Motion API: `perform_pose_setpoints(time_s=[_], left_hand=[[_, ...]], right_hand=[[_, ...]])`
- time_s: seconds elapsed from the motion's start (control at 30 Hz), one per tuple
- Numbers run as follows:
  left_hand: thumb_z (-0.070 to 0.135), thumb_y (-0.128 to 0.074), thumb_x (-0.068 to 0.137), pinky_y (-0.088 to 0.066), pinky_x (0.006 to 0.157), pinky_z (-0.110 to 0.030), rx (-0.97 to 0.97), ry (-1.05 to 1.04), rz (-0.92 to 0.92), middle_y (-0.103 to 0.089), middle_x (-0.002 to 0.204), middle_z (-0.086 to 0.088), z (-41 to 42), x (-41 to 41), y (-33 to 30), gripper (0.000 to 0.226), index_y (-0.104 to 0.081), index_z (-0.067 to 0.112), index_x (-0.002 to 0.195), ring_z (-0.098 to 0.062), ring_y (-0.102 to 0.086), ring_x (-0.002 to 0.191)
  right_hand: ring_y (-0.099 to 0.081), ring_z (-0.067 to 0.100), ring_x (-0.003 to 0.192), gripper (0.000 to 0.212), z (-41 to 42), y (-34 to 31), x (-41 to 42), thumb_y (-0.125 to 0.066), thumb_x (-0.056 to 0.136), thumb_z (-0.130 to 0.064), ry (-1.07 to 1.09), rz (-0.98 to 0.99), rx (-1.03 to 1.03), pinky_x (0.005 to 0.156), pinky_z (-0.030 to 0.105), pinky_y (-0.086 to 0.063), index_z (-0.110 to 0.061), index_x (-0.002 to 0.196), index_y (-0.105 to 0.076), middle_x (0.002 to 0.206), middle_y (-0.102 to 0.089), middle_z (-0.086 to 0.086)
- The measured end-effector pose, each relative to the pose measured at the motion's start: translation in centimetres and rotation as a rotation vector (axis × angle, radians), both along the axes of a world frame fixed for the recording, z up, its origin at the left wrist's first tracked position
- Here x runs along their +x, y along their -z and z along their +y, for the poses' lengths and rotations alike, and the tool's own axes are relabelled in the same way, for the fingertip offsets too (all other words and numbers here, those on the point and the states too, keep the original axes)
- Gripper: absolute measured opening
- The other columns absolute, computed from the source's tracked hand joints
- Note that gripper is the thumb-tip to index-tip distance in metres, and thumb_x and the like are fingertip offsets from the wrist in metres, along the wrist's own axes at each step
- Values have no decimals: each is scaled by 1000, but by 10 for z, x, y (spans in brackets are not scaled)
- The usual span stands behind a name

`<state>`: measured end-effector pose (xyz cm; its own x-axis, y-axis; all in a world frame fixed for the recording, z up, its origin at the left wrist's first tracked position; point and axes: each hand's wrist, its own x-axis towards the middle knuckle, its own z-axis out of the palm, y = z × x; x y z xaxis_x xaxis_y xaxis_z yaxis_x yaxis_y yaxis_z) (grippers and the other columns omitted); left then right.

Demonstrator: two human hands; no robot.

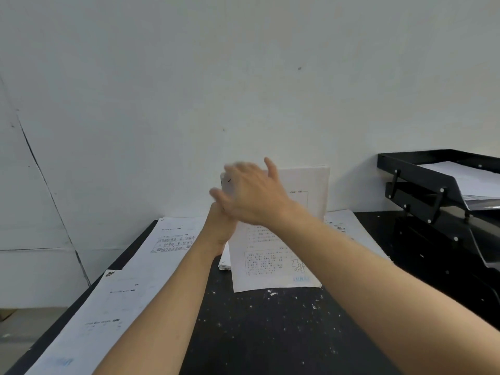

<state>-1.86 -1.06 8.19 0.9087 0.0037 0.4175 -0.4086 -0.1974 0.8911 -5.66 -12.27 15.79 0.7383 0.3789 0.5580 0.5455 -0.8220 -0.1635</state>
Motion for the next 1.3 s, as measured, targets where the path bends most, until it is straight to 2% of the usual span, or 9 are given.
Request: perform_pose_setpoints(time_s=[0.1,0.23,0.4,0.57,0.73,0.87,1.0,1.1,1.3], left_hand=[[23,-56,102,-61,77,-25,46,-5,-41,-74,99,7,-1,-2,-3,16,-66,35,108,-3,-70,93],[19,-65,97,-53,59,-22,-103,-23,89,-74,76,-1,-1,-2,1,13,-72,13,87,-6,-70,70],[31,-69,95,-60,73,-38,-209,19,94,-77,95,-14,-3,-1,4,23,-74,10,103,-26,-75,85],[26,-70,95,-59,67,-31,-279,10,106,-79,95,-8,-7,2,5,16,-74,13,103,-24,-76,87],[24,-67,97,-61,79,-37,-267,21,92,-79,100,-5,-8,3,6,15,-74,14,106,-22,-76,93],[25,-67,97,-59,79,-36,-264,-5,99,-80,97,-1,-8,5,7,12,-74,16,102,-19,-76,90],[23,-65,98,-57,76,-31,-256,12,83,-80,96,4,-8,5,8,10,-74,19,100,-13,-76,88],[23,-66,97,-58,80,-32,-263,35,73,-80,99,4,-8,6,9,10,-74,20,102,-14,-76,93],[23,-71,91,-59,88,-37,-238,74,120,-79,106,2,1,10,21,16,-74,20,106,-17,-75,100]], right_hand=[[-41,21,143,54,3,8,2,-45,102,-52,-2,16,16,125,51,-6,-18,144,-50,143,-56,0],[-31,20,150,62,-11,3,3,-43,103,-50,81,-154,129,126,49,-4,-15,154,-38,150,-48,0],[-30,23,149,62,-32,16,6,-38,103,-57,196,-41,14,124,54,-1,-14,148,-42,146,-51,2],[-26,24,153,65,-45,14,6,-39,104,-52,265,-191,133,124,54,-6,-12,155,-34,154,-45,4],[-34,21,148,54,-72,20,13,-39,103,-54,316,-80,71,124,58,-3,-14,137,-52,143,-53,2],[-23,19,154,78,-97,19,21,-53,96,-61,303,-161,276,124,54,-7,-20,158,-29,161,-33,2],[-50,16,134,96,-120,30,30,-80,85,-49,18,196,844,111,34,-42,-24,159,-24,147,-46,-3],[-72,17,110,69,-126,52,37,-82,88,-30,-176,424,1213,84,28,-60,-16,145,-45,126,-68,-1],[-80,18,85,13,-127,94,46,-75,92,-19,-322,515,1301,67,29,-63,-12,103,-72,92,-82,1]])
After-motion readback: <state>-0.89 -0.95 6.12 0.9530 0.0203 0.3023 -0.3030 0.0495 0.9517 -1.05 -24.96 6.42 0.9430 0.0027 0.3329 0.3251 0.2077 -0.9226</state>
